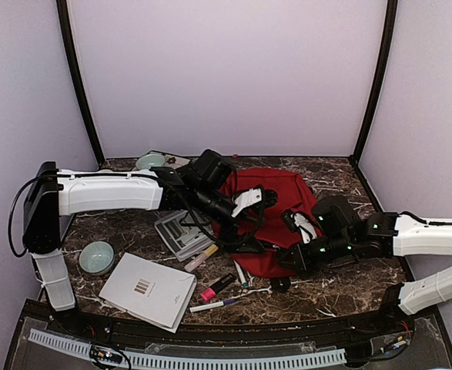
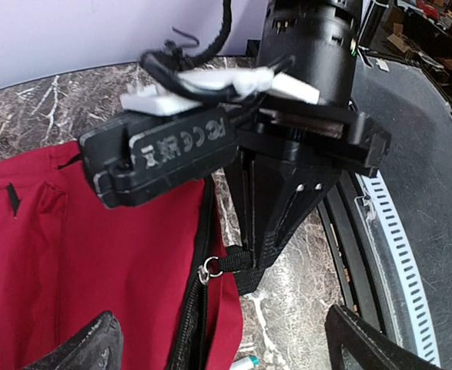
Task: Pack the student bag
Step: Hold the largest pocket of the student bag, then unzip the largest pocket of the student bag.
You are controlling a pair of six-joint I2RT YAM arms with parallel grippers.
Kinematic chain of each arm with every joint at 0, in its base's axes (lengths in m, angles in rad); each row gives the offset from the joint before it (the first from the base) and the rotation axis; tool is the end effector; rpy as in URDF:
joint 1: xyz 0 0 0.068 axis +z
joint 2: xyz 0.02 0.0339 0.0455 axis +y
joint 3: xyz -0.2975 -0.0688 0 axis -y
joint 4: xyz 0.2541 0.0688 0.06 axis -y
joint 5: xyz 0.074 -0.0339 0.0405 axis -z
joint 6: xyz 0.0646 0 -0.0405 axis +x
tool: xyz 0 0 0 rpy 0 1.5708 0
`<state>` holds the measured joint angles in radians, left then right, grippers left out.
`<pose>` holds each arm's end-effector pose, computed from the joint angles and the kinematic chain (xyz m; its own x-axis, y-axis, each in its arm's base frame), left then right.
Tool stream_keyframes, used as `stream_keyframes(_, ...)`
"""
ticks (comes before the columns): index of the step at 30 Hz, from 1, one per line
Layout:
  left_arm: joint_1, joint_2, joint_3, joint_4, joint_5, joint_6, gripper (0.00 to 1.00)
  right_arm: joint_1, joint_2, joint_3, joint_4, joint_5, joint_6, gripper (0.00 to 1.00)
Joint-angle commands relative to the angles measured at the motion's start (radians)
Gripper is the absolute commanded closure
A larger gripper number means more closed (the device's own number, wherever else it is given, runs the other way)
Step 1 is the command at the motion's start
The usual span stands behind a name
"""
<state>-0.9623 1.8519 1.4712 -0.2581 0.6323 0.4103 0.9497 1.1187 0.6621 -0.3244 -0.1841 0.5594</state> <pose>0.2328 -0.4009 0.2854 0.0597 0.4773 -0.8767 0.9916 -0.1293 -0.0029 0.1313 0.2039 0.2261 -0.8117 -0.2378 -0.5336 -0.5244 0.6991 0.4861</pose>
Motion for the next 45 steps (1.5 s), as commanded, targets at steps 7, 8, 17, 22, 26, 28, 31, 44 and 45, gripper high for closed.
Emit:
stream_keyframes(7,-0.020,0.039,-0.054,0.029,-0.105,0.101,0.26,0.005,-0.035,0.033,-0.029,0.032,0.073,1.00)
stream_keyframes(8,-0.028,0.036,-0.074,0.050,-0.132,0.108,0.33,0.009,-0.042,0.033,-0.035,0.035,0.080,1.00)
stream_keyframes(17,-0.044,0.016,-0.216,0.233,-0.187,0.080,0.58,0.035,-0.094,0.033,-0.063,0.035,0.147,1.00)
stream_keyframes(22,-0.046,0.028,-0.209,0.226,-0.209,0.076,0.93,0.037,-0.103,0.048,-0.103,0.063,0.153,1.00)
stream_keyframes(26,-0.046,-0.005,-0.237,0.240,-0.252,0.050,1.00,0.037,-0.130,0.041,-0.118,0.120,0.161,1.00)
stream_keyframes(28,-0.046,-0.040,-0.269,0.265,-0.279,0.033,1.00,0.037,-0.143,0.039,-0.116,0.148,0.163,1.00)
stream_keyframes(31,-0.046,-0.088,-0.305,0.275,-0.307,0.007,1.00,0.037,-0.163,0.041,-0.112,0.204,0.154,1.00)
stream_keyframes(44,-0.046,-0.217,-0.331,0.196,-0.427,-0.103,1.00,0.023,-0.190,0.071,-0.173,0.312,0.015,1.00)
stream_keyframes(45,-0.046,-0.218,-0.327,0.189,-0.438,-0.106,1.00,0.023,-0.187,0.069,-0.174,0.309,0.010,1.00)
